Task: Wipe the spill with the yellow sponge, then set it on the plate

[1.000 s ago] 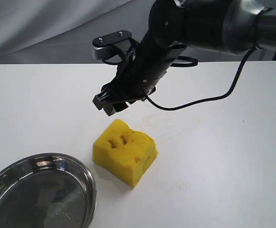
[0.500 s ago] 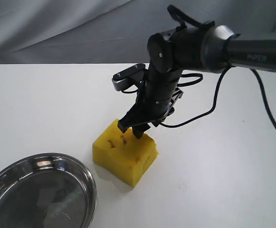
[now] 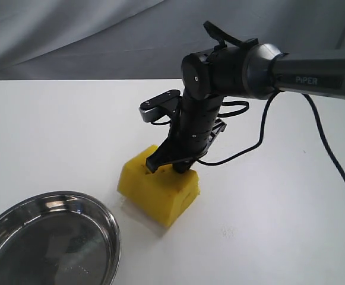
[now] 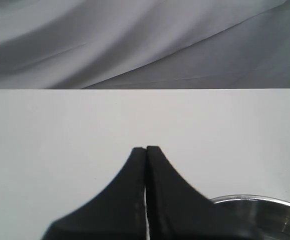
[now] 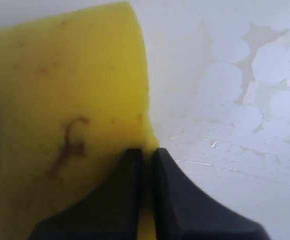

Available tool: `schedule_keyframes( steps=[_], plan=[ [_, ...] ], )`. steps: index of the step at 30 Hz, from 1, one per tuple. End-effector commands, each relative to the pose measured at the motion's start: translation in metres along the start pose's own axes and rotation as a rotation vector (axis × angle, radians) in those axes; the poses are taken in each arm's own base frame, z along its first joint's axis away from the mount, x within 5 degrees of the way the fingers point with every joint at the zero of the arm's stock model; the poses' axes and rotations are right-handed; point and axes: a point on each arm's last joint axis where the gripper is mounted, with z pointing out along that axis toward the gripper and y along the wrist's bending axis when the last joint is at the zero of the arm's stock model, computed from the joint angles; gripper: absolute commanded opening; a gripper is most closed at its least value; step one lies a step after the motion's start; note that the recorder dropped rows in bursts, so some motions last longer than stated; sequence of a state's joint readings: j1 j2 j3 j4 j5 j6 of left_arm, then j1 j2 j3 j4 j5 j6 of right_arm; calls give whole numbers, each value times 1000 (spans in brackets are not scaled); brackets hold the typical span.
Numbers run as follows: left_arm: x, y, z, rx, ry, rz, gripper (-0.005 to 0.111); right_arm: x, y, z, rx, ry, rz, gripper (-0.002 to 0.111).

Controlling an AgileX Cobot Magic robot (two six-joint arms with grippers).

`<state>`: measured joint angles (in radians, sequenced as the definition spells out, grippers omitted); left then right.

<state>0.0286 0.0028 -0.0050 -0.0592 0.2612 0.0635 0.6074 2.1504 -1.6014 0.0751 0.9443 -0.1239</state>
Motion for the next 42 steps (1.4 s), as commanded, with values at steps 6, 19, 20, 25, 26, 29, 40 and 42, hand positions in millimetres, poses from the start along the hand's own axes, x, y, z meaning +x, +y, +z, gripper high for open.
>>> schedule_keyframes(
  steps=[6,19,20,25,26,29,40,42],
  plan=[
    [1,0,0,-2,0,-4,0,-3,0,-51,39,-126,-34,0],
    [1,0,0,-2,0,-4,0,-6,22,-113,40,-357,-91,0],
    [1,0,0,-2,0,-4,0,-8,26,-108,37,-354,-105,0],
    [1,0,0,-2,0,-4,0,-20,42,-84,34,-399,-145,0],
    [1,0,0,-2,0,-4,0,-23,45,-81,33,-415,-151,0],
    [1,0,0,-2,0,-4,0,-26,54,-74,24,-438,-163,0],
    [1,0,0,-2,0,-4,0,-22,41,-40,327,-252,-359,0],
    [1,0,0,-2,0,-4,0,-22,36,-43,428,-236,-381,0]
  ],
)
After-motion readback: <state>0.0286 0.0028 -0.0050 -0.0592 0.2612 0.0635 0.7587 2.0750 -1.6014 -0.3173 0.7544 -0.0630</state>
